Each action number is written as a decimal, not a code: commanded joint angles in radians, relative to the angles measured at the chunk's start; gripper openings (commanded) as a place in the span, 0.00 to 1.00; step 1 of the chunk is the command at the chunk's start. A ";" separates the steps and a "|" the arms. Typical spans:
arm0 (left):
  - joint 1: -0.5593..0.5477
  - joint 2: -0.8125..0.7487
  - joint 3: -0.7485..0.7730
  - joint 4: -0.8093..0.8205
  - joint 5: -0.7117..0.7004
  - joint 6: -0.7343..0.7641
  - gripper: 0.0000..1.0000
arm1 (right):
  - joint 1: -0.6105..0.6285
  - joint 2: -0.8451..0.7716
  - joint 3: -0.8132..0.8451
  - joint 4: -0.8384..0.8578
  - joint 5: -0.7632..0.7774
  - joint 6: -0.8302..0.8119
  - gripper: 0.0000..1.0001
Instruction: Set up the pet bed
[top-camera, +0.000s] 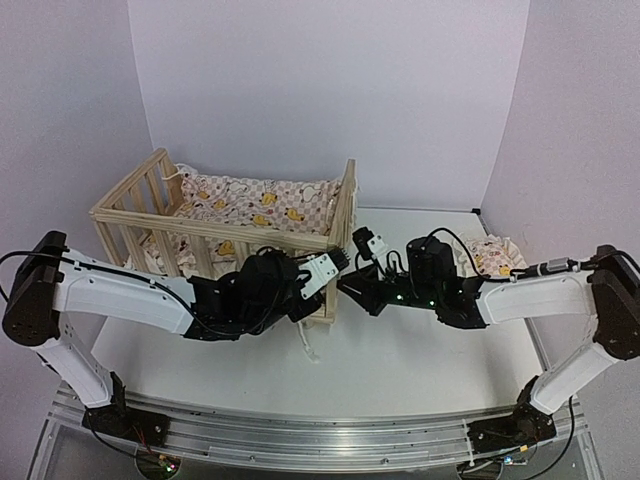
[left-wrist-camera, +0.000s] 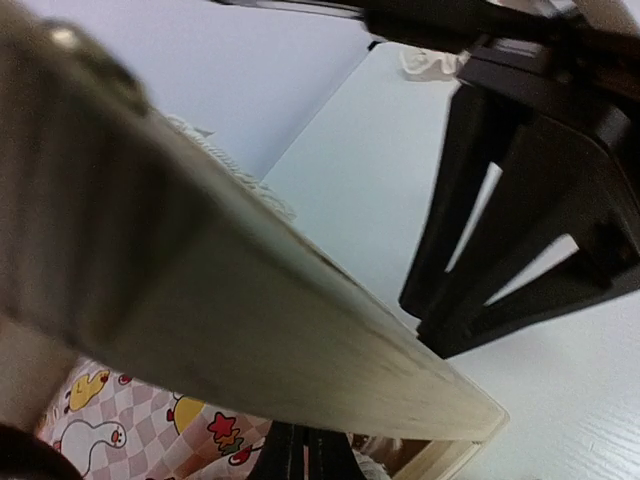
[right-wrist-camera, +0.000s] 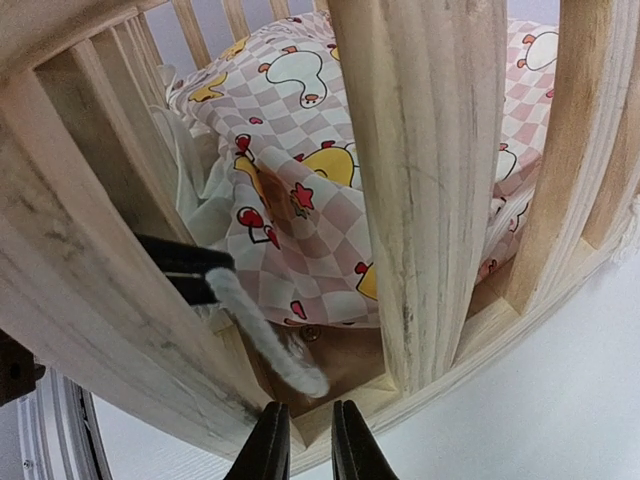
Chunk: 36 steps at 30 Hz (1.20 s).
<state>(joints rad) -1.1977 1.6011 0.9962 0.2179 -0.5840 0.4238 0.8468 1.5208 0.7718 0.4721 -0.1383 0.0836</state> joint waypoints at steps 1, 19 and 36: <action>0.023 -0.004 0.026 0.123 -0.157 -0.171 0.00 | 0.013 0.034 0.040 0.116 -0.115 -0.003 0.19; 0.072 0.029 -0.008 0.205 0.109 -0.084 0.00 | -0.011 0.135 0.126 0.123 -0.134 -0.100 0.19; 0.072 -0.118 -0.110 0.073 0.423 -0.049 0.51 | -0.012 -0.220 -0.002 -0.461 0.197 0.099 0.00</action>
<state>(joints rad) -1.1250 1.5597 0.9152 0.3264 -0.3378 0.3560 0.8311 1.3857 0.7888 0.2327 -0.0037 0.0908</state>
